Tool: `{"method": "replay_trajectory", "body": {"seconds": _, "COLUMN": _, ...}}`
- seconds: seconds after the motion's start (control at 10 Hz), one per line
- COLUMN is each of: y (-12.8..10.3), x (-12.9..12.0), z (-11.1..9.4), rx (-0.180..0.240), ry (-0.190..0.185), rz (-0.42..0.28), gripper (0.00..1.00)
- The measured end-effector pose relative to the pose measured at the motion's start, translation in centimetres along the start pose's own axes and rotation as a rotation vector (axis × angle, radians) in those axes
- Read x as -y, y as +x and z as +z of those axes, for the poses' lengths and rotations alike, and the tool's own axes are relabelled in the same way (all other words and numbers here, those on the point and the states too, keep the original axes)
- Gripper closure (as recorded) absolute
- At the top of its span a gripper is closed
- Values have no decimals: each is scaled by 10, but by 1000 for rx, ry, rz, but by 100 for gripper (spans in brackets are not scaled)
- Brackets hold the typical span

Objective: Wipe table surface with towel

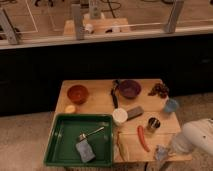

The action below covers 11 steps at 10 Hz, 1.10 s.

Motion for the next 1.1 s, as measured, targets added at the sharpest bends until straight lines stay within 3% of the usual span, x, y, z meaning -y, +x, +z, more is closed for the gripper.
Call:
{"method": "replay_trajectory", "body": {"seconds": 0.2, "y": 19, "x": -9, "z": 4, "rx": -19, "ry": -17, "rz": 24, "gripper": 96}}
{"method": "replay_trajectory", "body": {"seconds": 0.6, "y": 49, "x": 6, "z": 8, "rx": -39, "ry": -12, "rz": 100, "gripper": 96}}
{"method": "replay_trajectory", "body": {"seconds": 0.9, "y": 57, "x": 43, "z": 1, "rx": -23, "ry": 31, "rz": 151, "gripper": 96}}
{"method": "replay_trajectory", "body": {"seconds": 1.1, "y": 47, "x": 60, "z": -1, "rx": -5, "ry": 49, "rz": 143, "gripper": 96}}
